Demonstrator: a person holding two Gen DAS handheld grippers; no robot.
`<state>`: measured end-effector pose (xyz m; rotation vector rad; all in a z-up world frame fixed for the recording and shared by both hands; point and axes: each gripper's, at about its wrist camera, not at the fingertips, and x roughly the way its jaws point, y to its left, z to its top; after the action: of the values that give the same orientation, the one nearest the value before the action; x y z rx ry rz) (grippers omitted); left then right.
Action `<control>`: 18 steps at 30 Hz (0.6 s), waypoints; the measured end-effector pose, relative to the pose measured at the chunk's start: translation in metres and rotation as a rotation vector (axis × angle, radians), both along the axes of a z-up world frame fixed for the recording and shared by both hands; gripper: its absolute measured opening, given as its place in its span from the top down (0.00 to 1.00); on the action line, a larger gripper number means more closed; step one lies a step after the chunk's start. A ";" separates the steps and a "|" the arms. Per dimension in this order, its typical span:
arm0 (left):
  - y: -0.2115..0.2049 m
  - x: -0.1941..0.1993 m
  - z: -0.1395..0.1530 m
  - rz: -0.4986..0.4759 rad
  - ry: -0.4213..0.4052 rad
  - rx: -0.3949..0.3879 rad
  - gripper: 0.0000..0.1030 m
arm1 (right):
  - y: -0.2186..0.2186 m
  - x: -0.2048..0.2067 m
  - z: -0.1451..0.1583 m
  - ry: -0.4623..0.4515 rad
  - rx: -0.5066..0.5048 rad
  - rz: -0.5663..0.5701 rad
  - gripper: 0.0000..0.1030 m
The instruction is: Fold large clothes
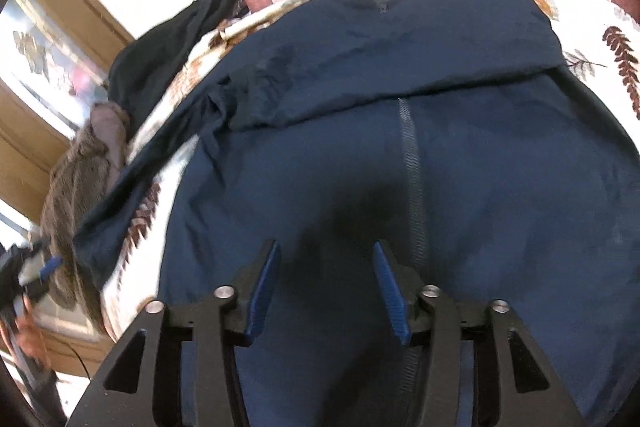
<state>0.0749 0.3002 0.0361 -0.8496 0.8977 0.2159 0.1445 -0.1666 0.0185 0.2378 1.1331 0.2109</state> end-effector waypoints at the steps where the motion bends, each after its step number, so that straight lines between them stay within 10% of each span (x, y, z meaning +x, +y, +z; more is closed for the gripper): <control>1: 0.000 0.000 -0.004 0.016 0.006 -0.024 0.49 | -0.004 -0.003 -0.002 0.002 -0.033 0.019 0.46; 14: 0.004 0.078 -0.075 0.269 0.215 -0.198 0.51 | -0.014 -0.033 -0.039 -0.020 -0.112 0.092 0.30; 15: 0.007 0.085 -0.082 0.275 0.244 -0.197 0.56 | -0.012 -0.034 -0.039 -0.025 -0.123 0.103 0.28; 17: 0.011 0.097 -0.086 0.259 0.264 -0.187 0.99 | -0.009 -0.035 -0.039 -0.034 -0.141 0.119 0.26; 18: 0.013 0.102 -0.084 0.260 0.266 -0.172 0.99 | -0.008 -0.035 -0.039 -0.036 -0.140 0.122 0.26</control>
<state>0.1773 0.3129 -0.0476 -1.1160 1.0634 0.4921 0.1093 -0.1751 -0.0202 0.0406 1.1221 0.2413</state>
